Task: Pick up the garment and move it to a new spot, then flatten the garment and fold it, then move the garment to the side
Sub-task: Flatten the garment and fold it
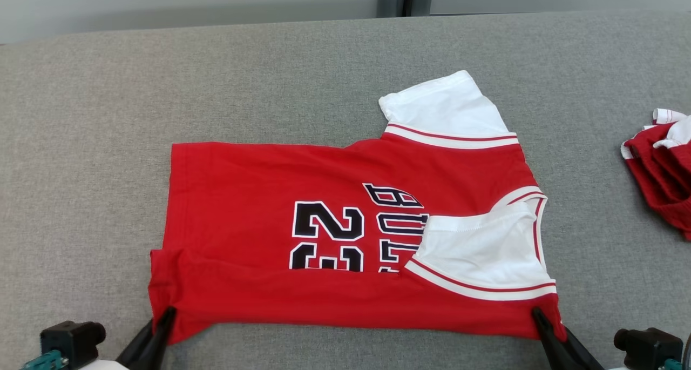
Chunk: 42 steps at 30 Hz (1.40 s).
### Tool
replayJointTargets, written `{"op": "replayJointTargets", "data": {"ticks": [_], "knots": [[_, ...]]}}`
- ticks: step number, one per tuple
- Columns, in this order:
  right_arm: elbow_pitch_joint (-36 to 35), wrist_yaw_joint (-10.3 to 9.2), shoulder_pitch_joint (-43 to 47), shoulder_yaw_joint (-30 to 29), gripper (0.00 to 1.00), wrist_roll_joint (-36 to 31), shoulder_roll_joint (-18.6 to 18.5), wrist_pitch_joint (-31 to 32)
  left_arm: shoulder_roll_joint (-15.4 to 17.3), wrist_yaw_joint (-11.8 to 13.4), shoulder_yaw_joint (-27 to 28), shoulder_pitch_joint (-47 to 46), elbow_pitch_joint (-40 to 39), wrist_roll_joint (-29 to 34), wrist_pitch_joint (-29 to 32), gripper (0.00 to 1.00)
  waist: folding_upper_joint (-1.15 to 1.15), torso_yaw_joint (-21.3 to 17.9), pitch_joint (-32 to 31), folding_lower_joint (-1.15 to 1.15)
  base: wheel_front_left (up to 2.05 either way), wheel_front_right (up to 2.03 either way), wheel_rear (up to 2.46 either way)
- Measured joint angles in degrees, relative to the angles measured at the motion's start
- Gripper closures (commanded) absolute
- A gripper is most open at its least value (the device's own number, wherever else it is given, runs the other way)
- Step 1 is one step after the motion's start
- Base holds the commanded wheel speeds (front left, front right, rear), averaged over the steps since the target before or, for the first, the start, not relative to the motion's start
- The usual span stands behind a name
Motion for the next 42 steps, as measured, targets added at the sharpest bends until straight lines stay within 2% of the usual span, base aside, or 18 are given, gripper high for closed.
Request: {"op": "replayJointTargets", "data": {"ticks": [1, 2, 3, 4, 9, 10, 14, 18, 22, 34, 42], "knots": [[-0.37, 0.0, 0.27, 0.08, 1.0, -0.25, 0.19, 0.41, -0.03, 0.18, -0.36, 0.05, 0.01, -0.03, 0.75, 1.0, 0.0, -0.12, 0.09, 0.0, 0.0, 0.0, 0.0], [-0.58, 0.0, 0.26, 0.2, 0.96, -0.36, 0.33, 0.46, -0.09, 0.29, -0.73, 0.2, 0.15, -0.02, 1.24, 0.85, 0.0, -0.23, 0.17, 0.0, 0.0, 0.0, 0.0], [-0.69, 0.0, 0.2, 0.18, 0.44, -0.56, 0.4, 0.37, -0.38, 0.8, -0.74, 0.2, 0.21, 0.2, 0.76, 0.0, 0.0, -0.35, 0.25, 0.0, 0.0, 0.0, 0.0], [-0.68, 0.0, 0.14, -0.01, 0.0, -0.98, 0.38, 0.35, -0.64, 1.15, -0.74, 0.17, 0.31, 0.26, 0.56, 0.0, 0.0, -0.42, 0.25, 0.0, 0.0, 0.0, 0.0], [-1.56, -0.01, -1.29, -2.33, 0.0, -3.11, 0.34, -2.49, -1.57, 3.12, -0.32, -0.6, 0.14, 2.69, -2.61, 0.0, 0.0, -0.42, 0.08, 0.0, 0.0, 0.0, 0.0], [-2.8, -0.01, -2.35, -4.07, 0.0, -4.22, 0.71, -4.63, -2.05, 4.65, 0.46, -1.31, -0.16, 4.28, -5.36, 0.0, 0.0, -0.3, -0.14, 0.0, 0.0, 0.0, 0.0], [-4.75, -0.01, -4.26, -6.55, 0.0, -6.32, 1.13, -6.77, -3.28, 6.56, 1.13, -3.27, -1.66, 6.75, -9.47, 0.0, 0.0, -0.08, -0.63, 0.0, 0.0, 0.0, 0.0], [-7.78, -0.02, -6.21, -9.17, 0.0, -9.6, 1.57, -6.66, -4.25, 7.46, 1.72, -6.36, -3.1, 8.95, -14.23, 0.0, 0.0, 0.5, -1.38, 0.0, 0.0, 0.0, 0.0], [-9.87, -0.02, -7.76, -10.71, 0.0, -11.66, 2.11, -5.66, -4.69, 8.17, 1.69, -8.39, -2.9, 10.44, -16.16, 0.0, 0.0, 0.68, -1.88, 0.0, 0.0, 0.0, 0.0], [-10.93, -0.02, -8.61, -10.85, 0.0, -12.63, 3.15, -4.48, -4.86, 9.01, 0.42, -9.94, -2.37, 11.79, -16.25, 0.0, 0.0, 0.8, -1.41, 0.0, 0.0, 0.0, 0.0], [-11.96, -0.02, -10.24, -11.02, 0.0, -12.78, 3.71, -3.9, -4.55, 5.87, -1.16, -24.81, 1.13, 12.36, -14.75, 0.0, 0.0, 1.29, 2.15, 0.0, 0.0, 0.0, 0.0]]}}
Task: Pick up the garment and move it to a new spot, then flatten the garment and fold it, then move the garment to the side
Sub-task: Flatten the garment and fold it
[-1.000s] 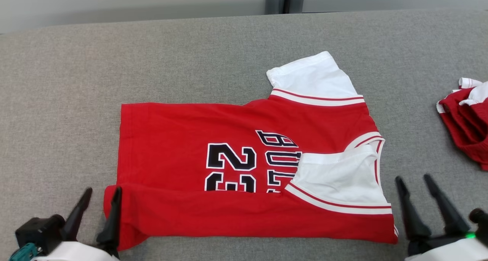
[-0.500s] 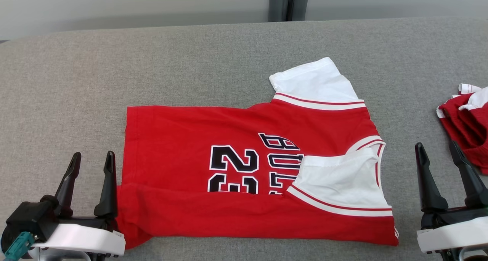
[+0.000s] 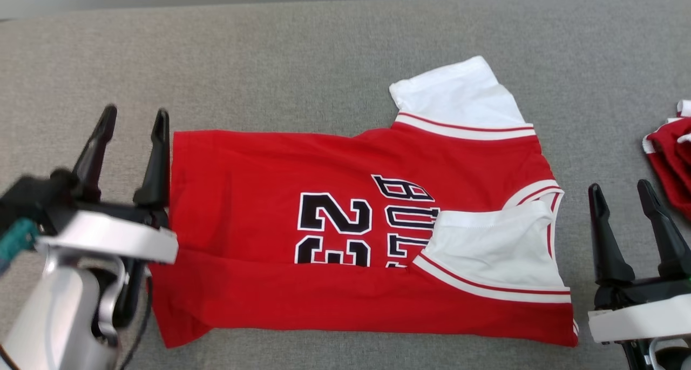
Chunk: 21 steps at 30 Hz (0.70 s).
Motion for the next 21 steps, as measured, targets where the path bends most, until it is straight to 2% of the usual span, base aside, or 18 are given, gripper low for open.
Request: {"op": "replayJointTargets", "data": {"ticks": [4, 10, 18, 19, 20, 21], "knots": [[-0.02, 0.0, -1.6, 1.09, 0.0, -0.22, 0.26, -0.01, 1.12, -3.27, -0.66, -8.11, 7.7, -1.48, 3.27, 0.0, 0.0, -0.65, 2.58, 0.0, 0.0, 0.0, 0.0], [1.79, 0.0, -3.54, 1.72, 0.0, 0.31, 0.54, -0.79, 1.46, -8.32, -2.19, -13.91, 23.14, -5.65, 10.12, 0.0, 0.0, -2.89, 5.78, 0.0, 0.0, 0.0, 0.0], [4.16, 0.0, -5.27, 1.65, 0.0, 1.04, 0.35, -1.24, 0.98, -10.92, -4.01, -17.81, 32.67, -8.67, 14.15, 0.01, 0.0, -3.61, 7.05, 0.0, 0.0, 0.0, 0.0], [4.37, 0.0, -5.72, 1.62, 0.0, 1.33, 0.07, -1.25, 0.99, -11.31, -4.34, -18.17, 33.16, -8.69, 14.22, 0.41, 0.0, -3.67, 7.11, 0.0, 0.0, 0.0, 0.0], [4.58, 0.0, -6.13, 1.55, 0.0, 1.45, -0.29, -1.25, 0.98, -11.37, -4.59, -18.46, 33.54, -9.0, 14.13, 0.93, 0.0, -3.73, 7.16, 0.0, 0.0, 0.0, 0.0], [4.81, 0.0, -6.62, 1.4, 0.0, 1.74, -0.64, -1.25, 1.03, -11.65, -4.76, -18.85, 33.88, -9.24, 13.94, 1.0, 0.0, -3.79, 7.22, 0.0, 0.0, 0.0, 0.0]]}}
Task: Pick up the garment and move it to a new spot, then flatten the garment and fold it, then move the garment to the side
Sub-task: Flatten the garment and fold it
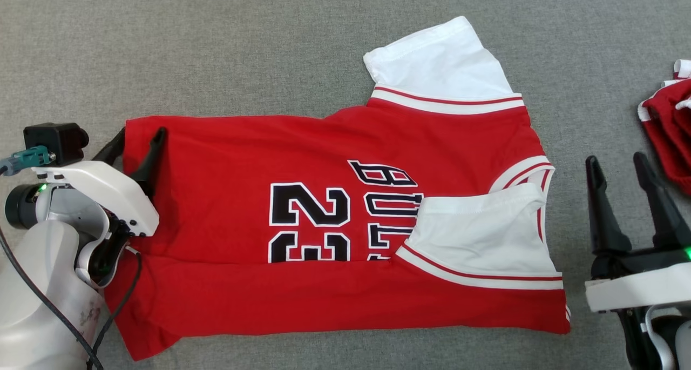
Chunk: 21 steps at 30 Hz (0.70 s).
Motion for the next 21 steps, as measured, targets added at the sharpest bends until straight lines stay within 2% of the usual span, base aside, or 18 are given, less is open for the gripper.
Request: {"op": "replayJointTargets", "data": {"ticks": [5, 13, 21], "knots": [[2.71, 0.0, -4.51, -1.11, 0.0, 1.34, -2.41, 0.46, 0.42, -0.45, -1.35, -1.31, 1.29, 0.54, -1.57, 1.0, 0.0, 0.06, 0.14, 0.0, 0.0, 0.0, 0.0], [13.08, 0.0, -16.14, -2.33, 0.0, 4.54, -7.11, 0.42, -1.22, -0.64, -3.88, -4.63, 2.22, 1.63, -3.08, 1.0, 0.0, 2.61, 1.23, 0.0, 0.0, 0.0, 0.0], [25.93, 0.0, -34.14, 5.9, 0.0, 7.27, -12.24, 3.75, -3.33, -0.88, -7.33, -8.66, 2.38, 1.91, -3.93, 1.0, 0.0, 5.97, 4.15, 0.0, 0.0, 0.0, 0.0]]}}
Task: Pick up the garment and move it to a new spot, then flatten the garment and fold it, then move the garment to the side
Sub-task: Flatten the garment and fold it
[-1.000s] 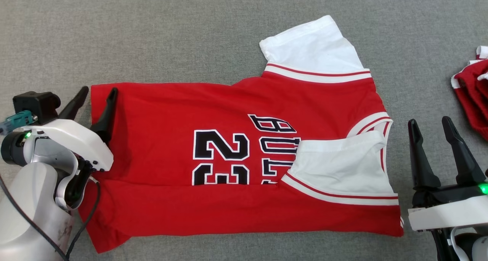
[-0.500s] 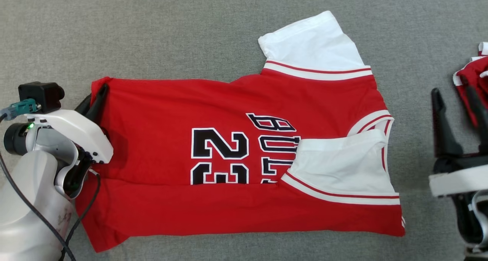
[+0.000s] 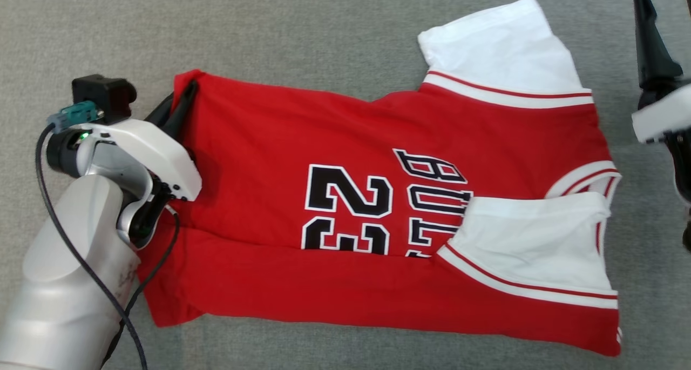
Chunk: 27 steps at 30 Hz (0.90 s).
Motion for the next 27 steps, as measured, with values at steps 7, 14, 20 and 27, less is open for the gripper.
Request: {"op": "replayJointTargets", "data": {"ticks": [7, 14, 20, 27], "knots": [[11.98, 0.01, -11.17, 11.14, 0.0, 1.32, -3.33, 6.25, -1.9, -0.19, -3.35, -3.21, 1.43, 0.7, -1.81, 1.0, 0.0, 3.48, 2.33, 0.0, 0.0, 0.0, 0.0], [17.56, 0.01, -15.82, 19.53, 0.0, 5.1, -5.7, 10.39, -2.41, -0.25, -5.35, -4.98, 2.58, 0.12, -3.5, 1.0, 0.0, 4.9, 4.23, 0.0, 0.0, 0.0, 0.0], [19.24, 0.01, -19.07, 24.63, 0.0, 10.26, -7.97, 11.98, -2.56, -0.25, -7.19, -6.75, 3.5, -0.97, -5.09, 1.0, 0.0, 5.59, 5.36, 0.0, 0.0, 0.0, 0.0], [19.12, 0.04, -20.35, 28.64, 1.0, 15.4, -9.31, 11.56, -2.43, -0.27, -8.66, -7.54, 5.02, -2.52, -6.88, 1.0, 0.0, 5.53, 5.13, 0.0, 0.0, 0.0, 0.0]]}}
